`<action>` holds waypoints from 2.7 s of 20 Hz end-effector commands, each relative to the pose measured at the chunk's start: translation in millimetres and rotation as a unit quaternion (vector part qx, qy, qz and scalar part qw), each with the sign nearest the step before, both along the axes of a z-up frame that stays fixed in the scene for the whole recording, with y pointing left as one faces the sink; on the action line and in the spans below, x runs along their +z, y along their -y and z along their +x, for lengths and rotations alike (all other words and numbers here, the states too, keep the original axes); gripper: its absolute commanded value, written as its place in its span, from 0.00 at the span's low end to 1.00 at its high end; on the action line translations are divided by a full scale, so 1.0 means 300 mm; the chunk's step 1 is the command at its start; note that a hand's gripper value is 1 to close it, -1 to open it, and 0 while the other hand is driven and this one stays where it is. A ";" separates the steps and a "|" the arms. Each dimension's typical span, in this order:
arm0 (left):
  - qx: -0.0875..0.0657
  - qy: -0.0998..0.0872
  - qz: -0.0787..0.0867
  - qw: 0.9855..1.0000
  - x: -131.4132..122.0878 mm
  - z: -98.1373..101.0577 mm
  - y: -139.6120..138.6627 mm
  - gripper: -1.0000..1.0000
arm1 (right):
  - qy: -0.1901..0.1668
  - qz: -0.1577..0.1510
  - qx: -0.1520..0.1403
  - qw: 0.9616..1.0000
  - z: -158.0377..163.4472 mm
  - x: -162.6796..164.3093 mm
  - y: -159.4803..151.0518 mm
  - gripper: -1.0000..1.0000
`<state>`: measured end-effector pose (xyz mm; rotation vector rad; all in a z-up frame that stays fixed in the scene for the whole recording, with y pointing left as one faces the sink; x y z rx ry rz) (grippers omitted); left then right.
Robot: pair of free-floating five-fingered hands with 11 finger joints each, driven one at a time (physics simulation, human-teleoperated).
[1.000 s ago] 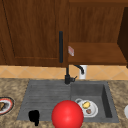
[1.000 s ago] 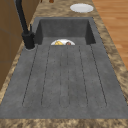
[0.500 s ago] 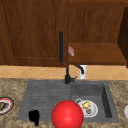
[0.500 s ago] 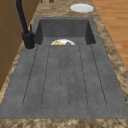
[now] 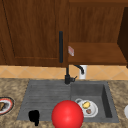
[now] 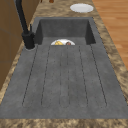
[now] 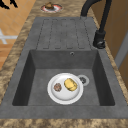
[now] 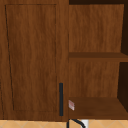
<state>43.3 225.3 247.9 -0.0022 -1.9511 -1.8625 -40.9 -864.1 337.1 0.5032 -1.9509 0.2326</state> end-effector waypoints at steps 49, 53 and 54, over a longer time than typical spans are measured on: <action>0.000 0.000 0.000 1.000 0.000 0.000 0.000 0.50 | 0.142 -0.218 0.021 0.965 0.202 -0.693 -1.013 0.00; 0.000 0.000 0.000 1.000 0.000 0.000 0.000 0.50 | 0.151 -0.246 0.029 0.957 0.212 -0.698 -1.056 0.00; 0.000 0.000 0.000 1.000 0.000 0.000 0.000 0.50 | 0.154 -0.253 0.030 0.955 0.214 -0.700 -1.067 0.00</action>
